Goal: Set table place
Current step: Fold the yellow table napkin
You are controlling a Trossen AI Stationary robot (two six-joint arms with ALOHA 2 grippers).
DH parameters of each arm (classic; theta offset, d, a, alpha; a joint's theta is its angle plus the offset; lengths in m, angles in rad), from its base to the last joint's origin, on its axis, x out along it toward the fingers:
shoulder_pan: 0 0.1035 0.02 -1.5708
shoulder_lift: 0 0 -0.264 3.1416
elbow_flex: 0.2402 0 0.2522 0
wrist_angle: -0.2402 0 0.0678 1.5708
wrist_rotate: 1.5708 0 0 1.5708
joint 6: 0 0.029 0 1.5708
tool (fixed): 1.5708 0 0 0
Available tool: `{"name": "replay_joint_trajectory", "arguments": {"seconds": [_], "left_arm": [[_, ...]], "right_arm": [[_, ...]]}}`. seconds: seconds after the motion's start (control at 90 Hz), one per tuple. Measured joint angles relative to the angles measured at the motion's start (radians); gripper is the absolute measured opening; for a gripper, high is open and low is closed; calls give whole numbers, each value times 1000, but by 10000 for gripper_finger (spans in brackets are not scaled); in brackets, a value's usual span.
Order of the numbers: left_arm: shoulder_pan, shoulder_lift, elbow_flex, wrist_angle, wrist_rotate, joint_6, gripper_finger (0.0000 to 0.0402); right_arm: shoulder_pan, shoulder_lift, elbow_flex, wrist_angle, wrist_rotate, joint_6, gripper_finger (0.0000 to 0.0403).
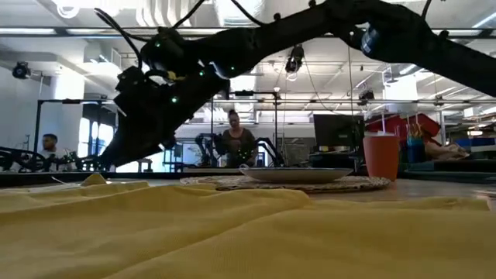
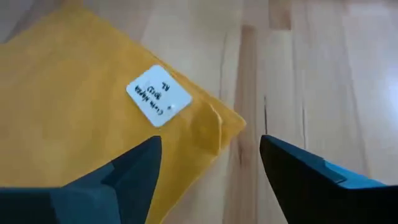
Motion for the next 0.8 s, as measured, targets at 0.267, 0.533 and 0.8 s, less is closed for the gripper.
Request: {"name": "replay_joint_trajectory", "arguments": {"seconds": [0.267, 0.533, 0.8], "left_arm": [[14, 0, -79, 61, -4, 6, 173], [27, -5, -156, 188, -4, 6, 196], [33, -4, -173, 190, -14, 23, 178]], "right_arm": [[-3, 2, 0, -15, -19, -8, 254], [13, 2, -61, -7, -34, 10, 243], [25, -5, -111, -1, 36, 57, 210]]}}
